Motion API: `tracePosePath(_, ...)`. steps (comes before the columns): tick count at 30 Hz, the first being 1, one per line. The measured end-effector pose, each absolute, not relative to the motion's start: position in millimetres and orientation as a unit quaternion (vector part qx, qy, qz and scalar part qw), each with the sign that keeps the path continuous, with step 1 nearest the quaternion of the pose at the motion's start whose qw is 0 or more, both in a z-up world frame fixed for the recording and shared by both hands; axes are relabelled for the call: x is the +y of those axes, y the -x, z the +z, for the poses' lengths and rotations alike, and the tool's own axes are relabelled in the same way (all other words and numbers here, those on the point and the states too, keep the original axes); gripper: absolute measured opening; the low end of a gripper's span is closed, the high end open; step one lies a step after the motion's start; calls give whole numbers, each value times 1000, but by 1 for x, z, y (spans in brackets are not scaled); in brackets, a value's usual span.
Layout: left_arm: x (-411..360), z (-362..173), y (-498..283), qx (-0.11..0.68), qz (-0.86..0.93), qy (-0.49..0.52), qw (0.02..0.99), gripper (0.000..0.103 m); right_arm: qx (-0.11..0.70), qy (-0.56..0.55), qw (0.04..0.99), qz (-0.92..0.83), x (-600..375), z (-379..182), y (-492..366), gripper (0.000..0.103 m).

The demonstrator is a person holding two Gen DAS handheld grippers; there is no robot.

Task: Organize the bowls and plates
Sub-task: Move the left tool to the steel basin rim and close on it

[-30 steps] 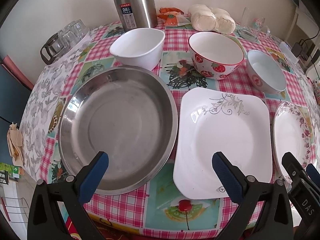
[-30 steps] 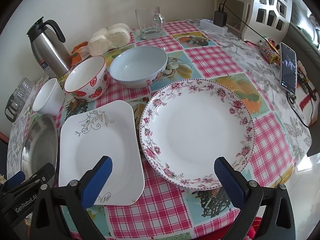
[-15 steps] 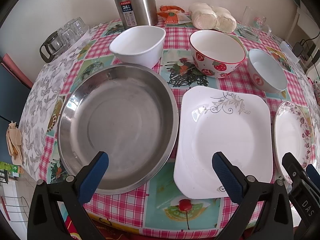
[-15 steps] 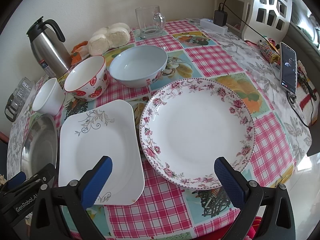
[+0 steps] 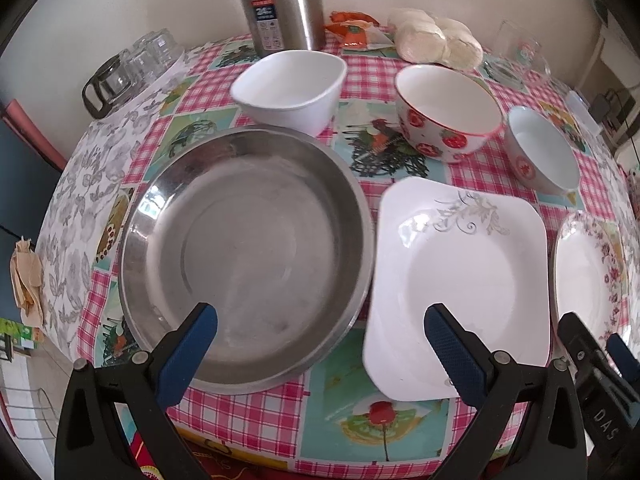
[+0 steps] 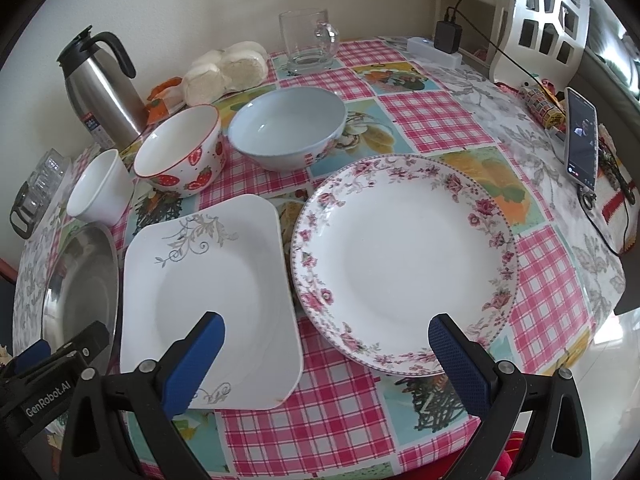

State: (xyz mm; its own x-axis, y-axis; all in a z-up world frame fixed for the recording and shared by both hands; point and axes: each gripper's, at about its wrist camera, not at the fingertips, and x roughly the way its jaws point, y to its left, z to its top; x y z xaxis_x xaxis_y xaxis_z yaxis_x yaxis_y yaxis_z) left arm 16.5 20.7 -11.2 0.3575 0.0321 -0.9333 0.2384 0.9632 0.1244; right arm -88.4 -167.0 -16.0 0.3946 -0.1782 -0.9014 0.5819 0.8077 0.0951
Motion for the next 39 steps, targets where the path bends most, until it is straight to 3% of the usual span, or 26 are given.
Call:
tracePosePath(16,147,-15,-42,564,6,135,815,103,476,-172,851,-139,-84,-15,36,103)
tracePosePath(30,196,-41,-60,534,36,196,822,103,452,-141,873,-114,-53,-20,7,103)
tracePosePath(39,213,-70,-69,568,50,219,792,103,448,-117,881,-95,-45,-23,-5,103)
